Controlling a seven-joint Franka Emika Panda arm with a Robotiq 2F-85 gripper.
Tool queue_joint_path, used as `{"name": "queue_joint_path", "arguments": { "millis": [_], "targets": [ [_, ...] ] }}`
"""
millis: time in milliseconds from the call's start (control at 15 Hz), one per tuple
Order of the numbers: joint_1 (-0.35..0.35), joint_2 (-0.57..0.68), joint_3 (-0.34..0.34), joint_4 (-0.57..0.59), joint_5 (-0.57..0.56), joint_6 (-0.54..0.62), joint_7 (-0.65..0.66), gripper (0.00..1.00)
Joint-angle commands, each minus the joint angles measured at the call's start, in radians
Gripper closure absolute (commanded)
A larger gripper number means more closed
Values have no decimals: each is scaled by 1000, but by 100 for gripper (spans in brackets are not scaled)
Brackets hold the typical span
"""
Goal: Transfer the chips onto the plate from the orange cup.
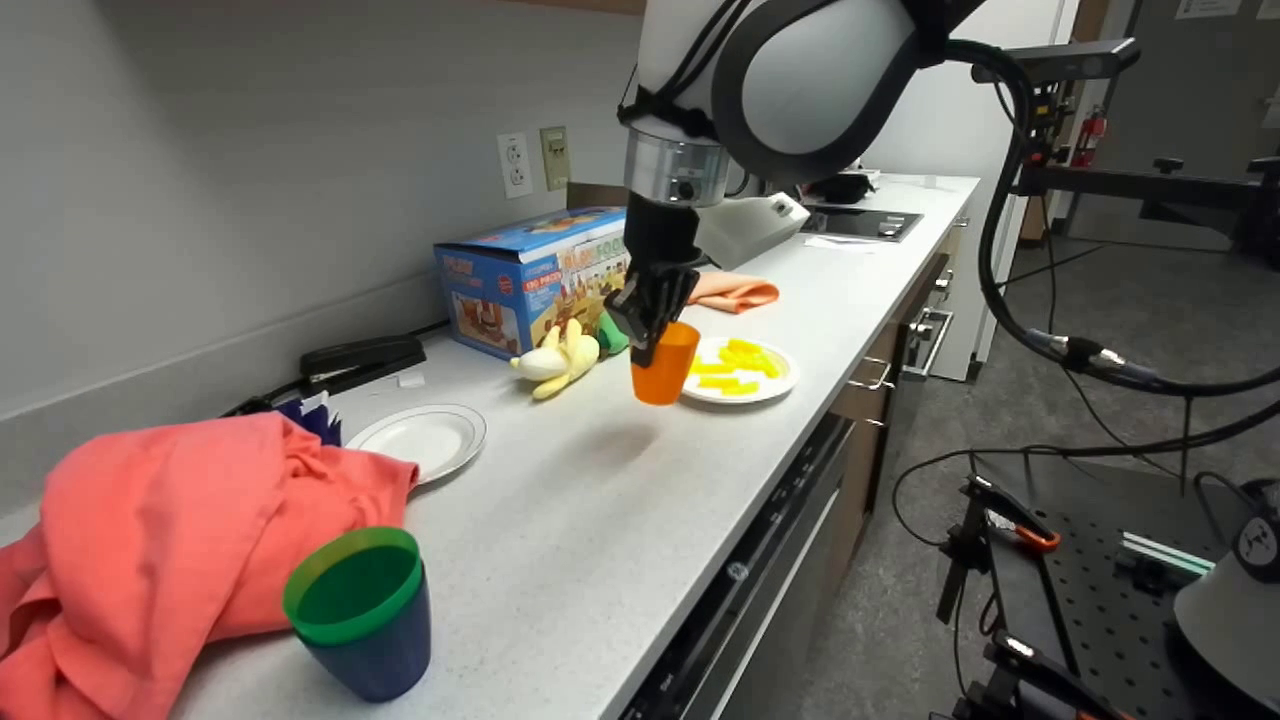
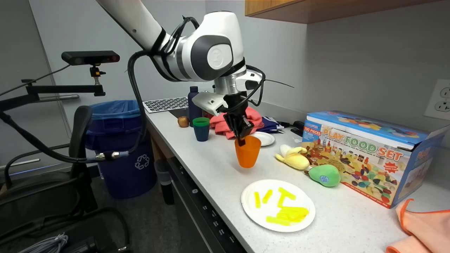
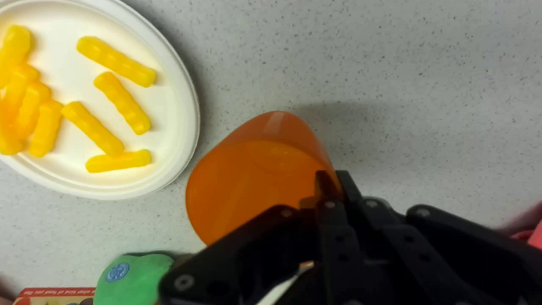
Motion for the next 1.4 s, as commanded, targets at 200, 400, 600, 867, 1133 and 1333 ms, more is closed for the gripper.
{"name": "queue_joint_path", "arguments": {
  "millis": [200,400,600,867,1133,1333],
  "targets": [
    [19,45,-3,13,-21,-8,21,99],
    [23,59,-6,14,-29,-12,28,99],
    [26,67,-7,16,-35,-19,31,99],
    [34,54,-7,14,-49,-30,42,53],
    [45,23,-5,12,-110,-52,78,25],
    [50,-14,5,9,-114,-79,75,2]
  ]
}}
